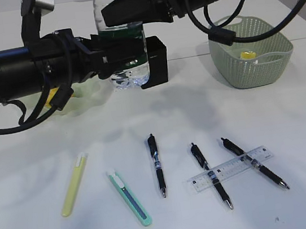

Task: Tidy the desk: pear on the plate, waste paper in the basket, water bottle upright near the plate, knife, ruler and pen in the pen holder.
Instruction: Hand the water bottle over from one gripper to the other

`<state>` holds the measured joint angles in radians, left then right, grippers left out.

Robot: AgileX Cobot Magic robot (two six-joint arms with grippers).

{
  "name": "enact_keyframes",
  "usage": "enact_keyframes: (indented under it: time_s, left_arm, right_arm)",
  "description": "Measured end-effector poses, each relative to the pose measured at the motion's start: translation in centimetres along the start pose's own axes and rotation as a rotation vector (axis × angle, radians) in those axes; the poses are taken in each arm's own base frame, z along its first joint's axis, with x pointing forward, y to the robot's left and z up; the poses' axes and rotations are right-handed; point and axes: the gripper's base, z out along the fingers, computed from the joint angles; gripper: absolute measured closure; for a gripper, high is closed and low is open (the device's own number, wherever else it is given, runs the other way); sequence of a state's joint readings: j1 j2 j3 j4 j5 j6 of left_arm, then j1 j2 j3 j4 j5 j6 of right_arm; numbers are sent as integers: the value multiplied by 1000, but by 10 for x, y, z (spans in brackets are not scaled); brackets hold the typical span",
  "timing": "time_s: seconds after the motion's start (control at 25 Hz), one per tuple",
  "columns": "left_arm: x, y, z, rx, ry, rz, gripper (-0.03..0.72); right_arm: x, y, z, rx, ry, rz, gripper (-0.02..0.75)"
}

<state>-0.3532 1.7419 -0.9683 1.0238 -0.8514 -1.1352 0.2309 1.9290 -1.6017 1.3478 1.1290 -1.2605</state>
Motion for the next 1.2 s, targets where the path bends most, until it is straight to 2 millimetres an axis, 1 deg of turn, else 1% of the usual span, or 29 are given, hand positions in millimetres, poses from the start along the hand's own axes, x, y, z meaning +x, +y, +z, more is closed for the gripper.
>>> enact_keyframes:
  time_s: [1.2]
  left_arm:
    - [0,0,0,-2,-4,-4,308]
  right_arm:
    - [-1,-1,-1,4,-10,18,148]
